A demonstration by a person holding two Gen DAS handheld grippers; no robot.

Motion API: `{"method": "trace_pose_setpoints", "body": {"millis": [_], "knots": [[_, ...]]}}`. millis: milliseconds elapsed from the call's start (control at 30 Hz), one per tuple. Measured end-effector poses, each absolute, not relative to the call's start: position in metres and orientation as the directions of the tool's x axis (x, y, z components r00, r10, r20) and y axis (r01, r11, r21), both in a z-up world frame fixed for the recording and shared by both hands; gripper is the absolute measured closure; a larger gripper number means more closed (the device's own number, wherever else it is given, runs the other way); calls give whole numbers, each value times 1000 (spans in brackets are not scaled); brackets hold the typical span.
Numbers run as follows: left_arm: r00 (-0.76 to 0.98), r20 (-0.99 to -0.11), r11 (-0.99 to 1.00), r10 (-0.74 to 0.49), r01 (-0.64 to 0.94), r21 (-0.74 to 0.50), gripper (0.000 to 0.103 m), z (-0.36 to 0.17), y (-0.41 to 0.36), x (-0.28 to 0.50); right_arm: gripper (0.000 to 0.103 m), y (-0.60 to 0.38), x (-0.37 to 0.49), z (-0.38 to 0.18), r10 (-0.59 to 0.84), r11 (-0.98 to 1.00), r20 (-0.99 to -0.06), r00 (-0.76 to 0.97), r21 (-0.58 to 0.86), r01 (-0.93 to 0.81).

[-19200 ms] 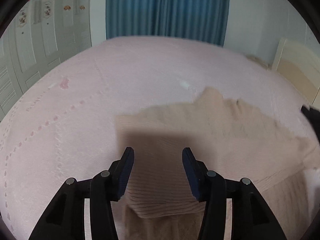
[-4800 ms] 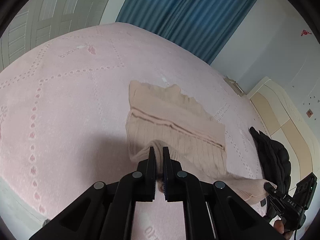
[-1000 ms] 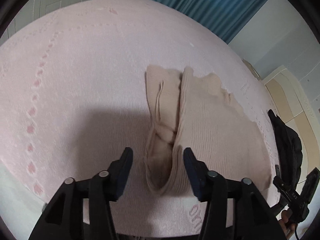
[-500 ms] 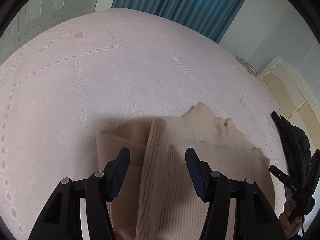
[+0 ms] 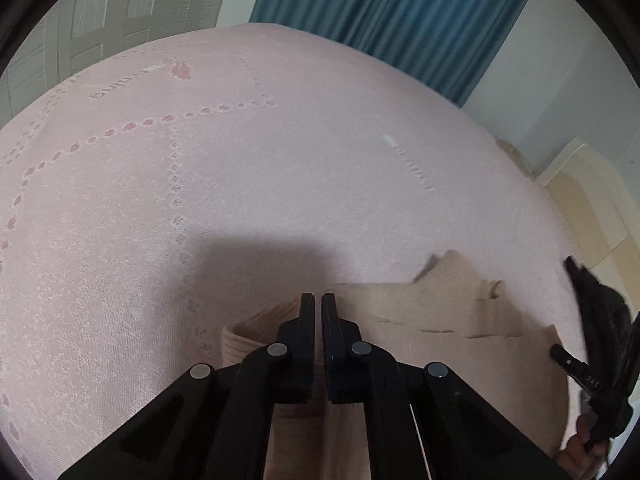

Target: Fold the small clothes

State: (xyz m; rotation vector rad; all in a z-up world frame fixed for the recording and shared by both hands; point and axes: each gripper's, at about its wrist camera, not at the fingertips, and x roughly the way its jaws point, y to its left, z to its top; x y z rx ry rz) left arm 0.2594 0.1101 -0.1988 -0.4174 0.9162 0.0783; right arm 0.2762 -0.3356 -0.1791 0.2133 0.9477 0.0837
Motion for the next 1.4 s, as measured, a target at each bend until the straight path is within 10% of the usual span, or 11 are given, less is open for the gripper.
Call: {"method": "trace_pose_setpoints", "body": {"millis": [200,400,667,1400], "knots": [[548,-816,900,-183,-241,-364,92,-208,121,260,84,-333,272,-186,92,989,-852,516,139,54],[619,-756,904,-215,-167,-394,39,-182,129,230,71,-295,233,-147,142,988,-805,576,149,-37],[618,-744,912,-254,-104,-397,38,-179,149,186,67,-216,177,-168,221,970,-819,530,128,-206],[511,-702,824,-496,20,-567,38,-212,167,129,61,-190,290,-205,16,1000,-881,473,8,-18]]}}
